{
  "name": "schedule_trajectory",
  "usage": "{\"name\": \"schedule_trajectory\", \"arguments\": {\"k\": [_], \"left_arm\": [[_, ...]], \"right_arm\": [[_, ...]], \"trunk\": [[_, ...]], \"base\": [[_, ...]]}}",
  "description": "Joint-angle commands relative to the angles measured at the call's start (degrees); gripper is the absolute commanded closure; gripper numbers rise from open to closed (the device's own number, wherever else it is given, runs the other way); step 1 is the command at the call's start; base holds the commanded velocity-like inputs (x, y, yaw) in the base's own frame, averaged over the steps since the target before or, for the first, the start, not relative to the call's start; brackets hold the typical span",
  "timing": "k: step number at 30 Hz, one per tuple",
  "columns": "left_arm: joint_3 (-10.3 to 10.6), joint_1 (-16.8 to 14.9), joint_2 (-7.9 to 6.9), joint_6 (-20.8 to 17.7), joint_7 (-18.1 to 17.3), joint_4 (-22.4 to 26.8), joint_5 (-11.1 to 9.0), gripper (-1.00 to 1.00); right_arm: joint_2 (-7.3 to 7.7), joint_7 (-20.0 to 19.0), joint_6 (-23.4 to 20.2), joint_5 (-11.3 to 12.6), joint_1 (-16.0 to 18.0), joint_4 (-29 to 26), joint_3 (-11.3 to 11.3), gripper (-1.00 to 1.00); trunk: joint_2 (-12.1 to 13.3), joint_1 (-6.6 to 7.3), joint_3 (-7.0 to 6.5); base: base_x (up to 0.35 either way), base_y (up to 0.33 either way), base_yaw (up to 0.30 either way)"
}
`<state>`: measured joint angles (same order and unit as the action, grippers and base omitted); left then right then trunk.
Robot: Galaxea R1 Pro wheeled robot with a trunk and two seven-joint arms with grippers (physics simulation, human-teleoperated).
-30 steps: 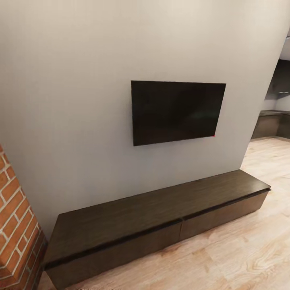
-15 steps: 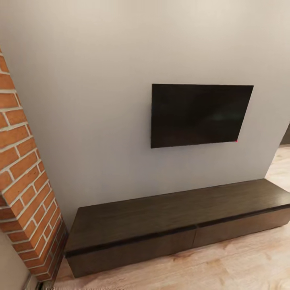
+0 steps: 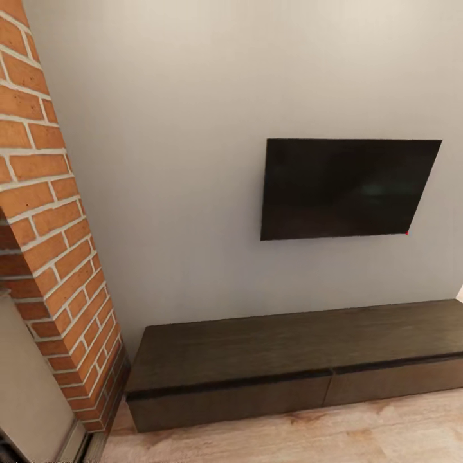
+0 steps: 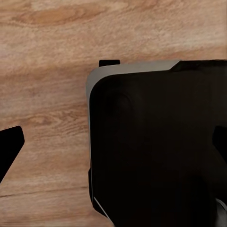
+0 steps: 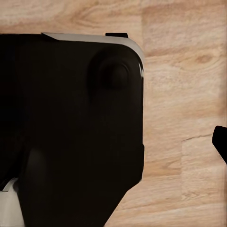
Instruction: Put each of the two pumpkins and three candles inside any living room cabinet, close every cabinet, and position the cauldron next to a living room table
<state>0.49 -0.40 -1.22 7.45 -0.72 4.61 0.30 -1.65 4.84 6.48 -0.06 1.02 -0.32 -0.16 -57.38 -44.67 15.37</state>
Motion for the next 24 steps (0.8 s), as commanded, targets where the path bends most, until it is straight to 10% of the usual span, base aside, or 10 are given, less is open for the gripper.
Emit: {"name": "schedule_trajectory", "arguments": {"k": [1, 24], "left_arm": [[0.0, 0.0, -0.01, 0.2, -0.1, -0.1, 0.0, -1.00], [-0.5, 0.0, -0.09, 0.3, -0.1, 0.0, -0.6, -1.00]], "right_arm": [[-0.02, 0.2, 0.2, 0.0, 0.0, 0.0, 0.0, -1.00], [-0.02, 0.2, 0.1, 0.0, 0.0, 0.1, 0.0, -1.00]], "trunk": [[0.4, 0.22, -0.12], [9.6, 5.27, -4.24]], "base": [[0.000, 0.000, 0.054], [-0.015, 0.000, 0.004]]}}
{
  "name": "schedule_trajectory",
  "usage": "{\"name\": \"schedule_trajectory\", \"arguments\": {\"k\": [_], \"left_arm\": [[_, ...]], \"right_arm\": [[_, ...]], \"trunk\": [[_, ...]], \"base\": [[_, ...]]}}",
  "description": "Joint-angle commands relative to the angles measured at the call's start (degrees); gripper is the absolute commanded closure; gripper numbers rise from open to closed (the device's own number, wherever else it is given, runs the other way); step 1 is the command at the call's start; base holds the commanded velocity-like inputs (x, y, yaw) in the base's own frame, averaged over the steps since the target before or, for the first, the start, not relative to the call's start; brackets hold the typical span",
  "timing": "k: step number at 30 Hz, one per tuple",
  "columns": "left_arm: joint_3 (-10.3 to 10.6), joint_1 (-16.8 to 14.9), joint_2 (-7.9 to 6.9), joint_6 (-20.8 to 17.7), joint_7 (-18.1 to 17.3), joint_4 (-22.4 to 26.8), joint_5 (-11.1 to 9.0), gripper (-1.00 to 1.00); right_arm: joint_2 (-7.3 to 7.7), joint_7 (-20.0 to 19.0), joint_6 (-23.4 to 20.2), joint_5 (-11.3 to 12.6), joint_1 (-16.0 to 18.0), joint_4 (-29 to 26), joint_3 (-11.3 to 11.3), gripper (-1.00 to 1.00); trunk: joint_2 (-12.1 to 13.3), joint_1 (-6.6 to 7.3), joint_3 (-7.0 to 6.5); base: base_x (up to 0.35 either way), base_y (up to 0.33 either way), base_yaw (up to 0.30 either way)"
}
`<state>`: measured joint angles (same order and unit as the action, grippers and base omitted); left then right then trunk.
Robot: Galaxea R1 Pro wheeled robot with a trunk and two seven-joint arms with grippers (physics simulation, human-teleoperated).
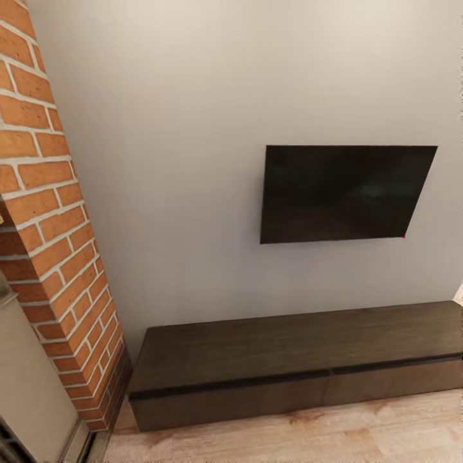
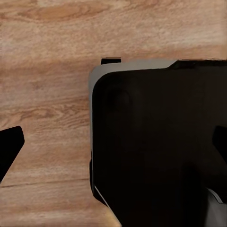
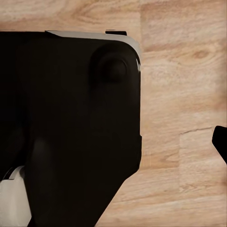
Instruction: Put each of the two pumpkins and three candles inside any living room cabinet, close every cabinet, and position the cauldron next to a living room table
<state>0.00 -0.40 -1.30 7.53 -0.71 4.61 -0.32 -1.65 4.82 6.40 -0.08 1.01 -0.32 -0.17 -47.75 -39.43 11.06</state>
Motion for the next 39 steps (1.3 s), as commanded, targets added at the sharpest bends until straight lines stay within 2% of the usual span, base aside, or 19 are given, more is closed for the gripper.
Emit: {"name": "schedule_trajectory", "arguments": {"k": [1, 8, 21, 39], "left_arm": [[0.0, 0.0, -0.03, 0.3, -0.1, -0.1, 0.0, -1.00], [0.0, 0.0, -0.02, 3.2, 0.1, 0.0, -0.2, -1.00], [0.1, 0.0, -0.01, 3.5, 0.1, 0.0, -0.1, -1.00], [0.1, 0.0, -0.01, 3.5, 0.1, 0.0, 0.0, -1.00]], "right_arm": [[-0.02, 0.2, 0.2, 0.0, 0.0, 0.1, 0.0, -1.00], [-0.02, 0.1, 0.1, 0.0, 0.0, 0.1, 0.0, -1.00], [-0.02, 0.1, 0.3, 0.1, 0.0, 0.1, 0.0, -1.00], [-0.02, 0.3, 0.3, 0.2, 0.0, 0.0, 0.0, -1.00]], "trunk": [[0.4, 0.25, -0.11], [3.2, 1.78, -1.36], [8.4, 4.64, -3.70], [8.4, 4.64, -3.70]], "base": [[-0.228, 0.000, 0.000], [-0.285, 0.000, 0.000], [-0.073, 0.000, 0.000], [0.000, 0.000, 0.009]]}}
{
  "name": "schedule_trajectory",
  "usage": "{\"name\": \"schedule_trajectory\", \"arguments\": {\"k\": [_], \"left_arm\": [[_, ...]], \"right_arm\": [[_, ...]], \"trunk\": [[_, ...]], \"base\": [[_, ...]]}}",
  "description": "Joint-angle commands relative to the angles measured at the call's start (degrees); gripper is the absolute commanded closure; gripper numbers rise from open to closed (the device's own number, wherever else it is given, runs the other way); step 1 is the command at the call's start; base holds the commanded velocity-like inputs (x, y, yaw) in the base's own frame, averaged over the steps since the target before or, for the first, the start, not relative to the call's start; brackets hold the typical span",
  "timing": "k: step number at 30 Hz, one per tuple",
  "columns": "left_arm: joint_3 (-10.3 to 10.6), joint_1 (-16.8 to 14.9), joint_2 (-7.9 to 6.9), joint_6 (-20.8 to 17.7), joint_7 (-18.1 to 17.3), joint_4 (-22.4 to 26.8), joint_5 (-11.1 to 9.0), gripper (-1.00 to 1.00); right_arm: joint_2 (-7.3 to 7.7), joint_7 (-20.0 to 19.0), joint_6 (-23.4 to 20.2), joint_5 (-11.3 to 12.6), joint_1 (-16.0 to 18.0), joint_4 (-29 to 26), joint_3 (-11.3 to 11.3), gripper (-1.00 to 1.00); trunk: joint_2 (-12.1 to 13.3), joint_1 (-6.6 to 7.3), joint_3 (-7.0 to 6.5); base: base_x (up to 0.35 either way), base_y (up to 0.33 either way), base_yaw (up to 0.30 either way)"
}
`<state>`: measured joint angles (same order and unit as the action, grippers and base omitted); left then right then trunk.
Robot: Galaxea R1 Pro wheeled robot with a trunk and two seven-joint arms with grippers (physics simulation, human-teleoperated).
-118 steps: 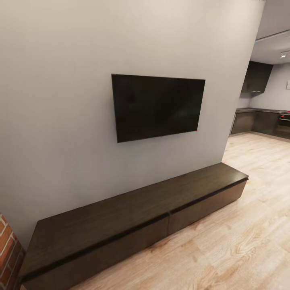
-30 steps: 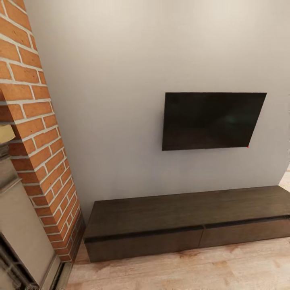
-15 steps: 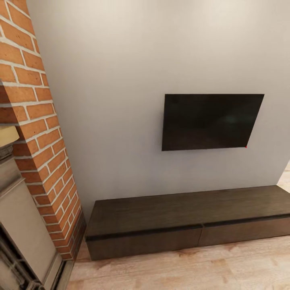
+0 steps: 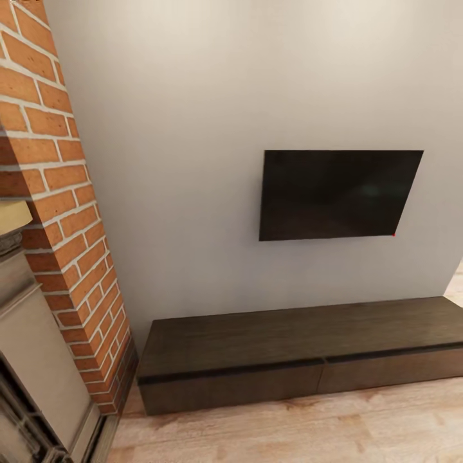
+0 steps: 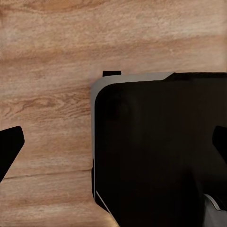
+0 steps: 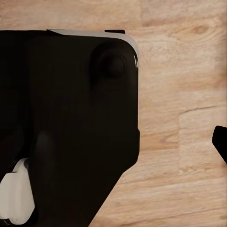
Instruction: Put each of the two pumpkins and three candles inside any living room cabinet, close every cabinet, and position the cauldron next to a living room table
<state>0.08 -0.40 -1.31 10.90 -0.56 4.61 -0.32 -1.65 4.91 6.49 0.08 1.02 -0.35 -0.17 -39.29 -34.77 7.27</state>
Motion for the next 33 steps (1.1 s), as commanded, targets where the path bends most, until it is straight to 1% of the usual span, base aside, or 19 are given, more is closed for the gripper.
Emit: {"name": "schedule_trajectory", "arguments": {"k": [1, 17, 20, 24, 29, 33], "left_arm": [[0.0, 0.0, -0.01, 0.2, -0.1, 0.0, 0.0, -1.00], [-0.1, 0.0, 0.08, 0.2, -0.1, 0.0, -0.1, -1.00], [0.0, 0.0, -0.04, 0.6, -0.1, 0.0, -0.1, -1.00], [0.0, 0.0, -0.04, 2.3, -0.1, 0.0, -0.2, -1.00], [0.0, 0.0, -0.01, 2.8, -0.1, 0.0, -0.2, -1.00], [0.0, 0.0, -0.07, 2.9, -0.1, 0.0, -0.2, -1.00]], "right_arm": [[-0.02, 0.2, 0.2, 0.0, 0.0, 0.0, 0.0, -1.00], [-0.02, 0.1, 0.2, 0.0, 0.0, 0.0, 0.0, -1.00], [-0.02, 0.1, 0.2, 0.0, 0.0, 0.0, 0.0, -1.00], [-0.02, 0.1, 0.2, 0.0, 0.0, 0.0, 0.0, -1.00], [-0.02, 0.1, 0.2, 0.0, 0.0, 0.0, 0.0, -1.00], [-0.02, 0.1, 0.2, 0.0, 0.0, 0.0, 0.0, -1.00]], "trunk": [[-0.1, -0.01, 0.09], [-0.1, -0.01, 0.09], [1.1, 0.64, -0.45], [1.1, 0.64, -0.45], [1.1, 0.64, -0.45], [2.7, 1.52, -1.17]], "base": [[0.000, 0.000, 0.177], [0.000, 0.000, 0.263], [0.000, 0.000, 0.239], [0.000, 0.000, 0.109], [0.000, 0.000, 0.018], [0.000, 0.000, 0.003]]}}
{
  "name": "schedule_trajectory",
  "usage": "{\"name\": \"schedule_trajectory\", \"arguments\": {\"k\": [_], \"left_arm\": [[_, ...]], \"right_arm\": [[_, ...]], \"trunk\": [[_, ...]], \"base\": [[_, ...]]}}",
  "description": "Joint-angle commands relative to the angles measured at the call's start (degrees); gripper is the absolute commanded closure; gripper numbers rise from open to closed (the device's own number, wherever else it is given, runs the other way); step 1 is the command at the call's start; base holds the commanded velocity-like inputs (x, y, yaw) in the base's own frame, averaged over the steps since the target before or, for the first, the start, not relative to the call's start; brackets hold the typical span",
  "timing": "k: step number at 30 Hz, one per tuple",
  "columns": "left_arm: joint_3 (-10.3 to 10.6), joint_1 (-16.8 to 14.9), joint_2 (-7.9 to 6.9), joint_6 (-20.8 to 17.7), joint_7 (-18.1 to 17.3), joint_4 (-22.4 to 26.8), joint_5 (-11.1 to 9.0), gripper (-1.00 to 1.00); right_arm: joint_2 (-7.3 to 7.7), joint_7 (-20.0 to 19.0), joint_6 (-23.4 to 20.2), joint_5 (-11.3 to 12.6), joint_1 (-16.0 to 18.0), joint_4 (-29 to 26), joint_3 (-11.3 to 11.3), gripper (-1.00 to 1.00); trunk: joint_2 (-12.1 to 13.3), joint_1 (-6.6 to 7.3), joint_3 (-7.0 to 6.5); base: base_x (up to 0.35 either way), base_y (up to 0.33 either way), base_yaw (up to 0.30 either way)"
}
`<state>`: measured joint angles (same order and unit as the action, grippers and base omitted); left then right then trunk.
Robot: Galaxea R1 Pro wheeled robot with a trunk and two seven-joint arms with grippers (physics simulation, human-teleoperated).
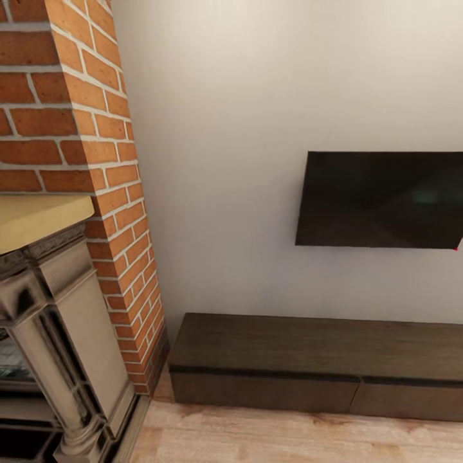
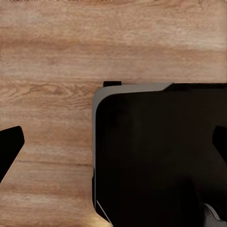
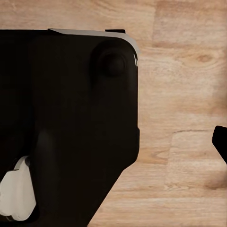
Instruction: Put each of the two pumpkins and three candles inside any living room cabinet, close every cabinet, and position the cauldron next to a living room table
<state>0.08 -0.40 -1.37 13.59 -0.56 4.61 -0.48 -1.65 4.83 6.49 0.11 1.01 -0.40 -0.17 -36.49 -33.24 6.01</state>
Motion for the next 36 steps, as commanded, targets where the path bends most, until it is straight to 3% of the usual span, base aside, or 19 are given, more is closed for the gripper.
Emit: {"name": "schedule_trajectory", "arguments": {"k": [1, 5, 13, 21, 23, 26, 28, 29, 31, 33, 36], "left_arm": [[0.0, 0.0, -0.02, 0.2, -0.1, -0.1, 0.0, -1.00], [0.0, 0.0, 0.06, 0.2, -0.1, 0.0, -0.1, -1.00], [-0.4, 0.0, -0.01, 0.1, 0.1, -0.1, -0.2, -1.00], [-0.4, -0.1, 0.15, 0.2, 0.3, 0.3, 0.0, -1.00], [-0.3, -0.2, 0.02, 0.2, 0.5, 1.7, 0.1, -1.00], [-0.3, -0.3, -0.10, -1.0, 0.4, 8.0, 0.3, -1.00], [-0.3, -0.4, -0.15, -5.0, 0.4, 14.9, 0.3, -1.00], [-0.3, -0.6, -0.14, -8.8, 0.4, 18.6, 0.5, -1.00], [-0.3, -1.8, -0.04, -23.6, 0.3, 29.1, 0.7, -1.00], [-0.3, -2.7, 0.05, -35.6, 0.0, 38.3, 0.6, -1.00], [-0.3, -3.3, 0.36, -45.5, -0.2, 51.4, 0.2, -1.00]], "right_arm": [[-0.02, 0.2, 0.2, 0.0, 0.0, 0.1, 0.0, -1.00], [-0.01, 0.2, 0.3, 0.1, 0.0, 0.1, -0.2, -1.00], [-0.02, -0.1, 2.2, 1.3, 0.0, 0.0, -0.1, -1.00], [-0.02, -0.5, 3.4, 0.9, 0.0, 0.0, 0.2, -1.00], [-0.02, -0.5, 4.3, 1.2, 0.0, 0.0, 0.2, -1.00], [-0.08, -0.5, 6.4, 1.5, 0.0, -0.1, 0.1, -1.00], [-0.11, -0.4, 6.8, 1.6, 0.1, -1.0, -0.1, -1.00], [-0.14, -0.4, 6.6, 1.6, 0.2, -2.8, -0.1, -1.00], [-0.18, -0.3, 3.7, 3.0, 0.3, -9.9, -0.3, -1.00], [-0.19, -0.2, -2.5, 6.6, 0.3, -17.0, -0.3, -1.00], [-0.18, 0.0, -12.5, 12.8, 0.4, -31.0, -0.3, -1.00]], "trunk": [[0.3, 0.21, -0.09], [1.9, 1.09, -0.81], [1.9, 1.09, -0.81], [1.9, 1.09, -0.81], [1.9, 1.09, -0.81], [1.9, 1.09, -0.81], [1.9, 1.09, -0.81], [1.9, 1.09, -0.81], [1.9, 1.09, -0.81], [1.9, 1.09, -0.81], [1.9, 1.09, -0.81]], "base": [[0.000, 0.000, 0.000], [0.000, 0.000, 0.000], [0.000, 0.000, 0.000], [0.000, 0.000, 0.000], [0.000, 0.000, 0.000], [0.000, 0.000, 0.000], [0.000, 0.000, 0.000], [0.000, 0.000, 0.000], [0.000, 0.000, 0.000], [0.000, 0.000, 0.000], [0.000, 0.000, 0.000]]}}
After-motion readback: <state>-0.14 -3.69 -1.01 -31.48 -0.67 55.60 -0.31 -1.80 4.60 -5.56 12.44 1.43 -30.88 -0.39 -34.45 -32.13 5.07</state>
